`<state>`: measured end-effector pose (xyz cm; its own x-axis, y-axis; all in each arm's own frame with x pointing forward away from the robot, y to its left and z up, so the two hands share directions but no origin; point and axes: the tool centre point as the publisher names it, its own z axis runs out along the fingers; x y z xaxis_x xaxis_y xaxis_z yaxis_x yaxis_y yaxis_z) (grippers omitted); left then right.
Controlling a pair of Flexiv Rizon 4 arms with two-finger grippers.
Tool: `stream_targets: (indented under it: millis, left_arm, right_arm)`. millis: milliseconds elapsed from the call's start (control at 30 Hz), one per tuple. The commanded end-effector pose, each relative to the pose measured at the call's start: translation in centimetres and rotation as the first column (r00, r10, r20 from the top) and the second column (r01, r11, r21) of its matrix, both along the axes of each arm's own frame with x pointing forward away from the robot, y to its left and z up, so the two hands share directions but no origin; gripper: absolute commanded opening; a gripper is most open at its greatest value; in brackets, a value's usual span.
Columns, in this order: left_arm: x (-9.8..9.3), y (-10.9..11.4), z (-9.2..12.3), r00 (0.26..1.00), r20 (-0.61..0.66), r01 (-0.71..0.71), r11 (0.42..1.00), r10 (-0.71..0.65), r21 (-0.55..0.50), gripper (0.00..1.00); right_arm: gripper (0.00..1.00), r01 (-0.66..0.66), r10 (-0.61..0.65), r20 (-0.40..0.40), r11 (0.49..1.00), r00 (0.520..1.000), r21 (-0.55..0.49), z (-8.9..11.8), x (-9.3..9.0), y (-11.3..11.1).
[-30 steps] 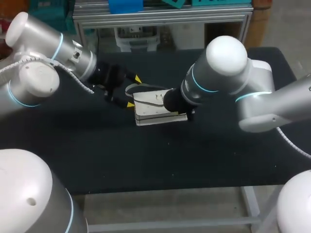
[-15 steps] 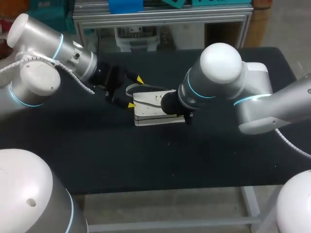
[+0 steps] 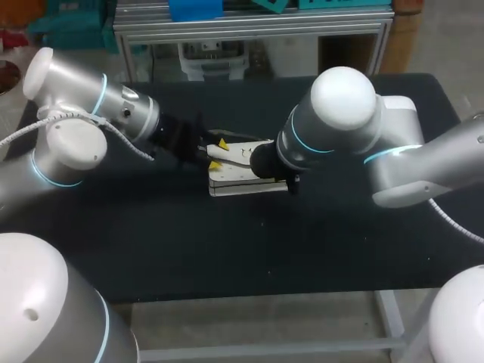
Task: Pick up the bag, open it, inspect its contents, close it, and place it on the opposite side
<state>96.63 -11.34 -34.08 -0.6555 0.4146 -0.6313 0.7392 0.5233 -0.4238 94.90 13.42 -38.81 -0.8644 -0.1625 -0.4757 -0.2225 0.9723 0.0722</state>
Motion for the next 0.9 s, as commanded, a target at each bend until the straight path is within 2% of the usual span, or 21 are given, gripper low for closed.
stream_targets:
  millis: [33, 400, 733, 900]
  left_arm:
    - [-0.1, -0.6, -0.9, 1.0, 0.023, 0.019, 1.0, -0.019, -0.011, 0.42]
    - [0.3, -1.3, -1.1, 0.998, 0.044, 0.037, 0.998, -0.035, -0.053, 0.42]
    - [-1.0, -1.8, -1.0, 0.995, 0.084, 0.064, 0.997, -0.06, -0.039, 0.42]
    - [0.0, -2.7, -2.0, 0.99, 0.14, 0.003, 1.0, -0.002, -0.007, 0.41]
  right_arm:
    - [0.0, 0.001, -0.001, 0.006, 1.0, 1.0, 0.002, -0.6, -0.1, 0.2]
    - [0.0, 0.001, -0.001, 0.006, 1.0, 1.0, 0.002, -0.6, -0.1, 0.2]
    - [0.0, 0.001, -0.001, 0.006, 1.0, 1.0, 0.002, -0.6, -0.1, 0.2]
    - [0.0, 0.001, -0.001, 0.006, 1.0, 1.0, 0.002, -0.6, -0.1, 0.2]
